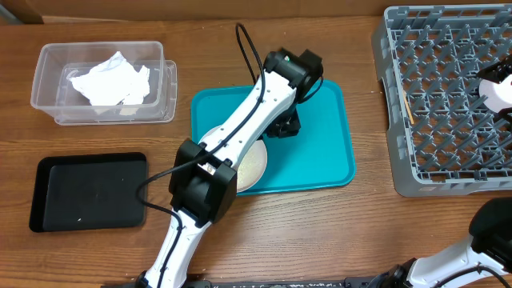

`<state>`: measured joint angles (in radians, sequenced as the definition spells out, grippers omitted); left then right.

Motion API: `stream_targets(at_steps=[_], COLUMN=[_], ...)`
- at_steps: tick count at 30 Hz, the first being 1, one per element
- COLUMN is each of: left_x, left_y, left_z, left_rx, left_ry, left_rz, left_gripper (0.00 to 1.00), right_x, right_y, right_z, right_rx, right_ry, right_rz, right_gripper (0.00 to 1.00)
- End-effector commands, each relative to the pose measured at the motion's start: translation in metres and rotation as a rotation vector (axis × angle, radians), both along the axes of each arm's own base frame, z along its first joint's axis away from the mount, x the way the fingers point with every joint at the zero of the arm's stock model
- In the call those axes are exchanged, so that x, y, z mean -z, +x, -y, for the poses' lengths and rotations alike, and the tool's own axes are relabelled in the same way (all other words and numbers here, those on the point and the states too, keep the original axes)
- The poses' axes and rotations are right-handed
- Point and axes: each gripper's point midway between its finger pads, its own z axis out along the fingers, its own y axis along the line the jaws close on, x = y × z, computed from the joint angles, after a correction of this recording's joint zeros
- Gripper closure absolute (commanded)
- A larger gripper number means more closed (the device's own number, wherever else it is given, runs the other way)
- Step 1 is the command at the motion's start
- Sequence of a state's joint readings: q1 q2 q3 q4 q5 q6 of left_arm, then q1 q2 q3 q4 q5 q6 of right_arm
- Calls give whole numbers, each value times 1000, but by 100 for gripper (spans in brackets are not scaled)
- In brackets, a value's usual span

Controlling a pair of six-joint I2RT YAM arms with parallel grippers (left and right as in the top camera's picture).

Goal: Sort waste into correct bins and load items into the dishwasher
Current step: 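Grasp the white plate rim with the left gripper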

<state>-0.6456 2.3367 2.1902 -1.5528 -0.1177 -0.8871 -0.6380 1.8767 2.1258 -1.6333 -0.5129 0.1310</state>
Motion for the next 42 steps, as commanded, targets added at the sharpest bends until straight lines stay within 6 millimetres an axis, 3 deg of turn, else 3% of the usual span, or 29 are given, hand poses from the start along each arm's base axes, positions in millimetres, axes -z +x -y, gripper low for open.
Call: stream_targets(at_steps=[1, 10, 16, 21, 26, 34, 42], left_x=[9, 55, 70, 71, 71, 64, 24], left_y=[-2, -5, -9, -6, -8, -13, -12], left_z=[-8, -6, -9, -4, 0, -11, -33], left_rx=[-46, -83, -81, -73, -64, -52, -31], left_ry=[31, 24, 32, 20, 17, 73, 191], left_rz=[13, 18, 12, 31, 35, 20, 44], left_gripper=[52, 58, 65, 69, 96, 96, 96], right_x=[-5, -5, -5, -5, -5, -5, -5], right_y=[1, 1, 1, 1, 1, 1, 1], right_z=[-1, -1, -1, -1, -1, -1, -1], right_rx=[-1, -1, -1, -1, -1, -1, -1], right_ry=[-6, -6, -6, -6, -6, -6, -6], right_rz=[16, 16, 16, 16, 16, 16, 16], right_gripper=[0, 0, 0, 0, 0, 0, 0])
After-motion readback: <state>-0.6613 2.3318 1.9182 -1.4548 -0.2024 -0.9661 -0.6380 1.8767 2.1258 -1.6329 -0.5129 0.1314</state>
